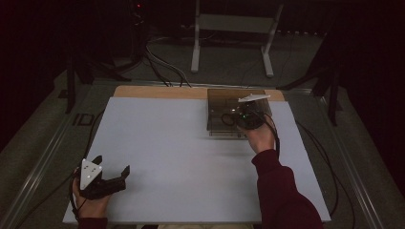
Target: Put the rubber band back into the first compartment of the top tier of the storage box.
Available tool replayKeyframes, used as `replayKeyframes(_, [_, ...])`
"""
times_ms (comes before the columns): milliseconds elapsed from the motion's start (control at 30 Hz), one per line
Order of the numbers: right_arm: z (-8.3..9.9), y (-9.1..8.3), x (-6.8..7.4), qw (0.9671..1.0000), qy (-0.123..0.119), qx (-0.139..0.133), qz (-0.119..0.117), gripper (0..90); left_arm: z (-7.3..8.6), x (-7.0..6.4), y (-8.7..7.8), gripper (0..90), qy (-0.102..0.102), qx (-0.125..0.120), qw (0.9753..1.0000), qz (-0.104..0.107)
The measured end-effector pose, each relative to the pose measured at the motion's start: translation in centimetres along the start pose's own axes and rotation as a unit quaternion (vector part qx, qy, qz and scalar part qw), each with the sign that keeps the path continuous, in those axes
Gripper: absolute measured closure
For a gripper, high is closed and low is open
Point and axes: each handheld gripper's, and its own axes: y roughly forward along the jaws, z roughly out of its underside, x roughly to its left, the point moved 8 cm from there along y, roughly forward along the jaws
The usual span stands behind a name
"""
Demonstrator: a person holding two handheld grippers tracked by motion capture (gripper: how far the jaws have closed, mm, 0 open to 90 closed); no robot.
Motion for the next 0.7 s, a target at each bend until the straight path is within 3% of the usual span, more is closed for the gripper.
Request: replayKeyframes(700, [0.4, 1.5, 0.8, 0.9999, -0.005, 0.014, -0.002, 87.9, 0.0, -0.1, 0.1, 0.6, 0.001, 0.001, 1.0000, 0.001])
